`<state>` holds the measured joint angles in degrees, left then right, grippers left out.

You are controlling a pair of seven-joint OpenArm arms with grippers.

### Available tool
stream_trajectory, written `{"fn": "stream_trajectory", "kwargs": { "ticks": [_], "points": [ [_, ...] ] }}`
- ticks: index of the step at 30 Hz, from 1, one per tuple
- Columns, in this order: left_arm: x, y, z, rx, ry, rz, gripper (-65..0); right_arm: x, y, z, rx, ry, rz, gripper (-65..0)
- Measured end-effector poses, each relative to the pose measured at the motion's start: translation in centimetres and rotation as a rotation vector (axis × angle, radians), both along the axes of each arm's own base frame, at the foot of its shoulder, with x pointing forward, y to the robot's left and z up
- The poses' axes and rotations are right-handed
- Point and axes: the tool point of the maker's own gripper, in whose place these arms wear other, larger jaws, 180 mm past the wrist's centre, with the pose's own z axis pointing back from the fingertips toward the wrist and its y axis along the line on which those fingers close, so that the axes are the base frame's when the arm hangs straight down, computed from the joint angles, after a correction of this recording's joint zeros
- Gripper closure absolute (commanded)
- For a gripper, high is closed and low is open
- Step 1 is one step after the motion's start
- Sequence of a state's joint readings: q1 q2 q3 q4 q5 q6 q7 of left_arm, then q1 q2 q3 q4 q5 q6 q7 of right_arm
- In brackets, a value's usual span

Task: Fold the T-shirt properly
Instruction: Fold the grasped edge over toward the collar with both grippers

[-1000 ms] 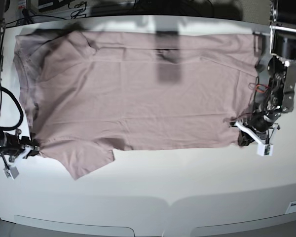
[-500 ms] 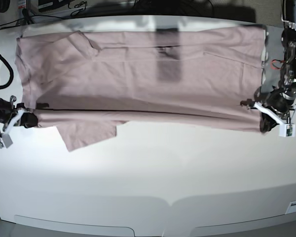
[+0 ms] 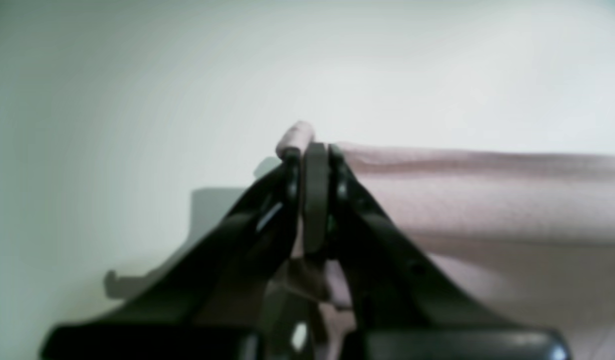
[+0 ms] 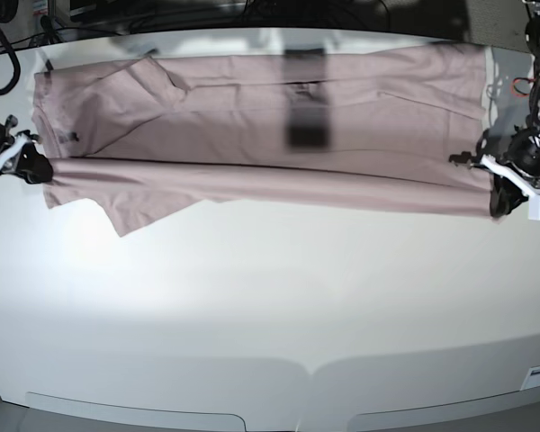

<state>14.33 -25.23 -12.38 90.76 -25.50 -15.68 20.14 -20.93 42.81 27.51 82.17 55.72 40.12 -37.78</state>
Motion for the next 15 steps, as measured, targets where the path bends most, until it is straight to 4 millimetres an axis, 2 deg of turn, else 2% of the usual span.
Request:
{"fn": "stream_trajectory", "kwargs": {
  "ticks": [9, 15],
  "points": [
    [-4.2, -0.4, -2.9, -0.005, 0.108, -0.02, 0.0, -4.4, -1.5, 0.2, 0.011, -0.017, -0.13, 0.0],
    [-7.0, -0.8, -4.6, -0.011, 0.176, -0.045, 0.0, -7.3, -1.4, -2.8, -0.031, 0.062, -0.174, 0.0]
  ]
}}
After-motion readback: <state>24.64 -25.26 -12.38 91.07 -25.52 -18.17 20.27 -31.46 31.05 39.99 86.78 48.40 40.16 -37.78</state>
